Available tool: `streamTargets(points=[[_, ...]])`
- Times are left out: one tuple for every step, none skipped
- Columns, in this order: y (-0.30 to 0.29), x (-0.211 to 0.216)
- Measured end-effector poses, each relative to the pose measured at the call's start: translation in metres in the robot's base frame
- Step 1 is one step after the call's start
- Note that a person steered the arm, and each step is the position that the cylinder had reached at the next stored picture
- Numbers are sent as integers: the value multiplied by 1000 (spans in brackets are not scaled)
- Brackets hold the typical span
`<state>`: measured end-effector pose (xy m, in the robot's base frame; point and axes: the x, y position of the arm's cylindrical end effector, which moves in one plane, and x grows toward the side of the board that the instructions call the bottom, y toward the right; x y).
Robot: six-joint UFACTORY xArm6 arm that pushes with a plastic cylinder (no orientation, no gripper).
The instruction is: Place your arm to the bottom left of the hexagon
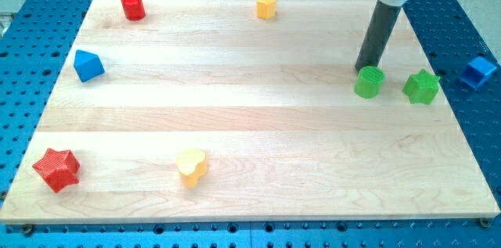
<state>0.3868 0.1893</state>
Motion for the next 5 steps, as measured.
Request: streamTargets(points=[[-4, 11], [-73, 15], [-30, 41], [20, 37], [-23, -7]])
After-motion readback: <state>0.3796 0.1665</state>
